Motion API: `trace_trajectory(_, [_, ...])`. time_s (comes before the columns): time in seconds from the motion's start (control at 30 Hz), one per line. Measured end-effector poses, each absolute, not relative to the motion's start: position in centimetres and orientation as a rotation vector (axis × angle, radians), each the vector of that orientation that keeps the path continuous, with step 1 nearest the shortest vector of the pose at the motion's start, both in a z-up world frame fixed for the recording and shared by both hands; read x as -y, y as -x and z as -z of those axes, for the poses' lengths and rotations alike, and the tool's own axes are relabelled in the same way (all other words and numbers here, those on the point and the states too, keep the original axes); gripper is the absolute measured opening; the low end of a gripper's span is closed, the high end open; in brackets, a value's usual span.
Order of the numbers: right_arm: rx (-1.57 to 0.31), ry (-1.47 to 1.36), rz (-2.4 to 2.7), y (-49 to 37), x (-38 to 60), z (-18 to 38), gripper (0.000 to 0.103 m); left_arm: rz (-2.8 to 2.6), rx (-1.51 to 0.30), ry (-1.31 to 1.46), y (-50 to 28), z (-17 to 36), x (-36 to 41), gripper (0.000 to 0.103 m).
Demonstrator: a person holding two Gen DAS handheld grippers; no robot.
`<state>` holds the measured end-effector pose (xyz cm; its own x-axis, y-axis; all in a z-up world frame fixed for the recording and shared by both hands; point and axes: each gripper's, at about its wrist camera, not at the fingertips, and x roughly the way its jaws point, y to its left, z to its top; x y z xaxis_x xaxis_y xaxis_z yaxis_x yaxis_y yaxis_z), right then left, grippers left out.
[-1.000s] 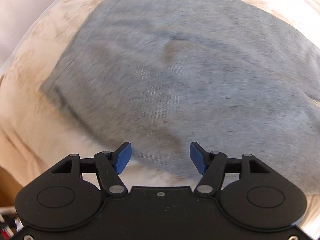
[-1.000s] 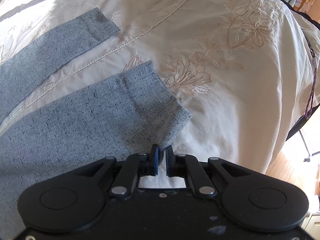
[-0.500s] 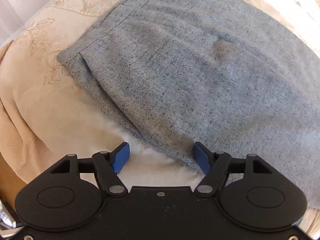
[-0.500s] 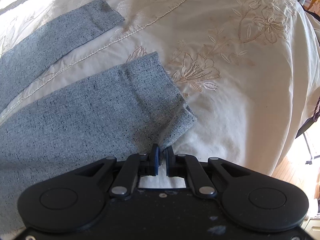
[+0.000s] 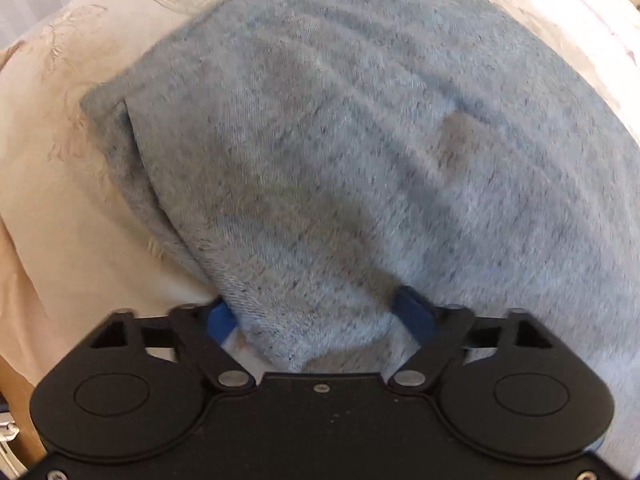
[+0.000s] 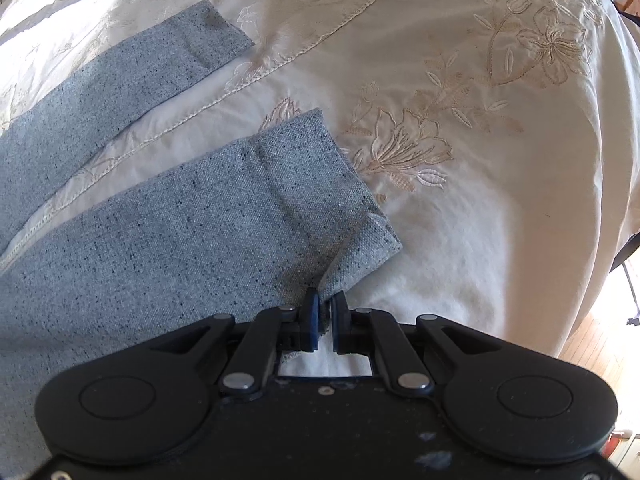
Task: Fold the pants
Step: 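Grasp the waistband with the left gripper while the right gripper holds the cuff, then lift the held leg over the other leg with both grippers, then open both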
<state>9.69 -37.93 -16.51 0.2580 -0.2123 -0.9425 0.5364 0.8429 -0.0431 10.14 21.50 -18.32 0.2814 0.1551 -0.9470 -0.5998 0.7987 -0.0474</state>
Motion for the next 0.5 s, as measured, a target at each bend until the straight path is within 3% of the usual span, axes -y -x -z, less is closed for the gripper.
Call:
trace_trajectory(0.03, [-1.191,-0.331,0.508,-9.7,38.3,16.0,0.006,-0.554,-1.18,0.423,-10.6,17.6,-21.5,0.037])
trace_trajectory(0.07, [-1.174,-0.348,0.497,-9.7,38.5,15.5,0.006,-0.567,-1.186,0.412,-11.0,16.9,-21.6,0.026])
trace_trajectory(0.17, [-1.113,-0.396,0.451,-9.9,38.9,13.2,0.006,-0.548,-1.144,0.471,-11.2,14.1,-22.3,0.021])
trace_trajectory(0.5, [-0.922,-0.483,0.322,-11.5,40.6,5.4,0.005,-0.508,-0.989,0.473,-9.6,5.6,-22.4,0.019])
